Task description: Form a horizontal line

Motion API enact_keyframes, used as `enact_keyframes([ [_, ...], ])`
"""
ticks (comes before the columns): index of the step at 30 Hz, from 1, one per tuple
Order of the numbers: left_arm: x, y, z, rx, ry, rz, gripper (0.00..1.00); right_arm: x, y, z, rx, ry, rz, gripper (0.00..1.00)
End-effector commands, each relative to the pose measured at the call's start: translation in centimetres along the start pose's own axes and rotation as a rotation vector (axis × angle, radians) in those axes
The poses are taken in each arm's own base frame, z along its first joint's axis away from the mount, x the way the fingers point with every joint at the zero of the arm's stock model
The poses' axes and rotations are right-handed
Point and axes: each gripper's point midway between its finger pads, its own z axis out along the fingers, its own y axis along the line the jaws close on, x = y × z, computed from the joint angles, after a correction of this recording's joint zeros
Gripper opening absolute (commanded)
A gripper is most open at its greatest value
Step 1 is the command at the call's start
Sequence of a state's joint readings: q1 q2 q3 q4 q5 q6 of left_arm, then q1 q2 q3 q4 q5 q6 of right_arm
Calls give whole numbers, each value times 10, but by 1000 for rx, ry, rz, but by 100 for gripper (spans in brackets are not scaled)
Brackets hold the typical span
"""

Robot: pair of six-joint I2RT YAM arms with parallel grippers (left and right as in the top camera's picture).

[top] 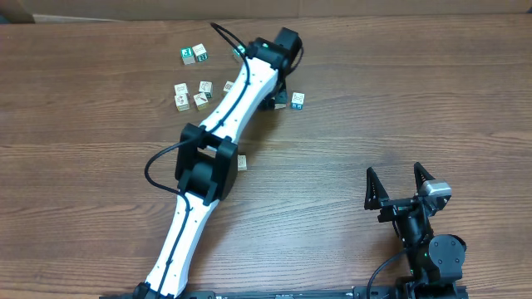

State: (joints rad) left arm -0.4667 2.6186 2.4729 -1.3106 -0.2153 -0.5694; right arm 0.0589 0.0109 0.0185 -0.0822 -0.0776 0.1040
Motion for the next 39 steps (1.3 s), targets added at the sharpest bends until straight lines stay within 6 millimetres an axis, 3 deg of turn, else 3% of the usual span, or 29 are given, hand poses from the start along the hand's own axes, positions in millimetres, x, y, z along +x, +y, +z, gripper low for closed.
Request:
enact_keyframes([
  [1, -3, 9, 15, -31, 5, -26, 4, 2, -3, 0, 10, -4, -4, 100],
  [10, -6, 21, 18, -27, 26, -52, 4, 2, -3, 0, 10, -4, -4, 100],
  [16, 17, -6, 14, 122, 146, -30, 4, 2, -3, 0, 10, -4, -4, 100],
  [21, 25, -26, 10, 157, 146, 5, 4, 2, -3, 0, 10, -4, -4, 100],
  [30, 16, -58, 9, 213, 59, 12, 4, 2, -3, 0, 10, -4, -4, 100],
  [39, 9, -67, 16, 240, 18, 32, 8, 2, -3, 0, 10, -4, -4, 100],
])
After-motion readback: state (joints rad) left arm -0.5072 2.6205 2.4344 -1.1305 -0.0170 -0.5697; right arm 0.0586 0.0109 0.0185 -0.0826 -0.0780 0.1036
